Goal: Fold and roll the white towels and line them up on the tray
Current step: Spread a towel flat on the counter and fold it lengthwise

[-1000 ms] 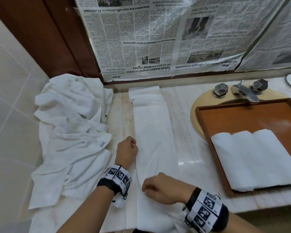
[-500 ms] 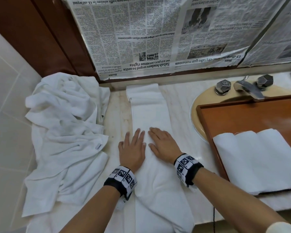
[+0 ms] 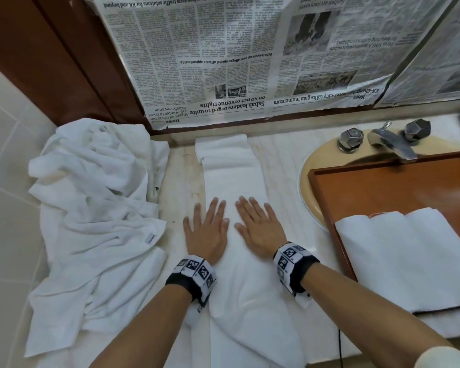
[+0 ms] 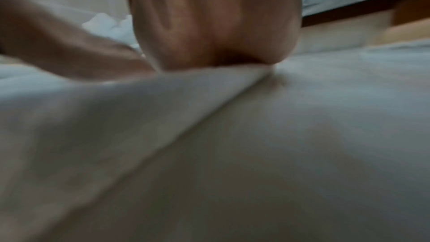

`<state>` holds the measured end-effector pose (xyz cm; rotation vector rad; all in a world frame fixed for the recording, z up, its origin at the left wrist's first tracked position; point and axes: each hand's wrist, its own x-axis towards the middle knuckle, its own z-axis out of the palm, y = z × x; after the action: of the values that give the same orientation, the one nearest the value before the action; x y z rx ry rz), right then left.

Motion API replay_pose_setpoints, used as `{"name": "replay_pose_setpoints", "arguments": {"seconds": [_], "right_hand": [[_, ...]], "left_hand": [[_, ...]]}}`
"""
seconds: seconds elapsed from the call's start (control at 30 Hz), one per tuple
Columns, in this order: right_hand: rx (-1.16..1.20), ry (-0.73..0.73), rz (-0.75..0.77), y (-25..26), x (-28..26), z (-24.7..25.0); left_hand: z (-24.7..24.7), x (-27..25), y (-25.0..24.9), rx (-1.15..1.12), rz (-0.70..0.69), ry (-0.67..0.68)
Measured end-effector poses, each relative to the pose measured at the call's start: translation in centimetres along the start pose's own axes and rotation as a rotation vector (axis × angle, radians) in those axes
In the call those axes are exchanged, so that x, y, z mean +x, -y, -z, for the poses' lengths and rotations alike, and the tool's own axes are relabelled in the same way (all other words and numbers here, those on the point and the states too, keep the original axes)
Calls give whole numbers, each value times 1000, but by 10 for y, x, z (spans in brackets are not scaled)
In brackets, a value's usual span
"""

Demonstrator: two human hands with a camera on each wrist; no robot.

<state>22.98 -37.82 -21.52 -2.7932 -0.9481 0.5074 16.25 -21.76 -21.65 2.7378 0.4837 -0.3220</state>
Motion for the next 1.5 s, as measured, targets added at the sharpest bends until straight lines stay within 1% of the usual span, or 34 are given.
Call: {"name": "replay_pose_setpoints", "arguments": {"seconds": [0.1, 0.17, 0.2, 0.27, 0.33, 0.4, 0.5, 0.57, 0.63, 0.67, 0.73, 0.8, 0.87, 0.93, 1.0, 1.1, 1.17, 1.23, 1.3, 1.37, 1.4, 1.5], "right_hand": [[51, -24, -165, -27, 2, 9], [69, -38, -218, -31, 0, 13], [69, -60, -194, -27, -3, 13], [58, -92, -77, -10, -9, 8], [38, -56, 25, 7, -16, -5], [-12, -39, 34, 13, -20, -16], [-30, -7, -73, -6, -24, -14], [-22, -11, -163, -23, -33, -13], [-26, -110, -210, -27, -47, -10], [-25, -172, -192, -21, -54, -10], [-8, -214, -67, -5, -70, -21], [-14, -148, 40, 8, -83, -34], [-25, -96, 39, 7, -85, -37], [-9, -45, -12, -2, -75, -32], [6, -15, -41, -11, -60, -21], [23, 7, -12, -24, -32, -9], [-4, 22, -15, -29, -17, 3], [-22, 70, -40, -38, -1, 12], [-28, 73, -81, -45, 7, 22], [-26, 41, -95, -46, 1, 23], [-9, 15, -71, -43, -7, 22], [13, 14, 77, -26, -40, 8]], "left_hand": [[5, 3, 22, -17, 69, -29], [11, 3, 29, -39, 94, -19], [13, 0, 28, -57, 88, -19], [14, -6, 16, -98, 47, -22], [7, -13, 2, -68, -17, 3], [-3, -20, -2, 0, -46, 13], [-7, -24, 11, 23, 6, 8], [-7, -32, 20, 23, 25, 3], [-7, -42, 24, 3, 14, -2], [-8, -48, 22, -10, -6, 4], [-13, -65, 14, -4, -69, 18], [-21, -79, 9, 43, -120, 7], [-25, -82, 11, 92, -121, -15], [-23, -77, 13, 106, -105, -17], [-18, -64, 10, 107, -76, 10], [-11, -41, 1, 83, -26, 41], [-4, -23, -2, 107, 1, 56], [2, -8, -3, 108, 35, 69], [8, -1, -5, 89, 53, 91], [10, -6, -11, 41, 53, 115], [9, -13, -15, 16, 40, 110], [1, -45, -24, 0, -40, 91]]}}
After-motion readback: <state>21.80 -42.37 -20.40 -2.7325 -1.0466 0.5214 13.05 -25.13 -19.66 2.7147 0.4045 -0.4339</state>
